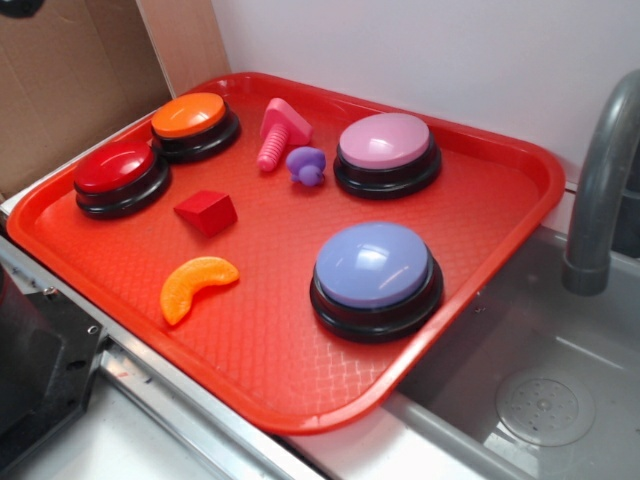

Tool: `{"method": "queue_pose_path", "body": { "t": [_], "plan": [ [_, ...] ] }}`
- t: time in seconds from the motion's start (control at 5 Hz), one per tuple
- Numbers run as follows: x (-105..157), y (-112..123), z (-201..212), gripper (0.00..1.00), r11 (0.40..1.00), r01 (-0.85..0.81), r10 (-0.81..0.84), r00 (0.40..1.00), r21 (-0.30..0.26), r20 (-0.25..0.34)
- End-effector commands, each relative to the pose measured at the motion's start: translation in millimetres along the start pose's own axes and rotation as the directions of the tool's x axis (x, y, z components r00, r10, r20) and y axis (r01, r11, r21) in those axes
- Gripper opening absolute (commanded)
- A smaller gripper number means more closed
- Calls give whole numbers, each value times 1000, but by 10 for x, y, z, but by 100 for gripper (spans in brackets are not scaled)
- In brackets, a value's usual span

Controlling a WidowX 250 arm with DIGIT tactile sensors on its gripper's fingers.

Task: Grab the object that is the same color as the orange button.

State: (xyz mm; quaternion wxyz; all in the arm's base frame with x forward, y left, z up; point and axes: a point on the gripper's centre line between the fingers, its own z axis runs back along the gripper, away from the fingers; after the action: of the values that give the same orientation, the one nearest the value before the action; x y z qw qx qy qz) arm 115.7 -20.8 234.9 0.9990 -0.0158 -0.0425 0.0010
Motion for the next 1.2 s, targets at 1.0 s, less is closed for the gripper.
{"method": "queue_pose_path", "body": {
  "t": [1.0],
  "plan": [
    [334, -242, -1602, 100, 874, 484, -483, 875, 52, -36]
  ]
}}
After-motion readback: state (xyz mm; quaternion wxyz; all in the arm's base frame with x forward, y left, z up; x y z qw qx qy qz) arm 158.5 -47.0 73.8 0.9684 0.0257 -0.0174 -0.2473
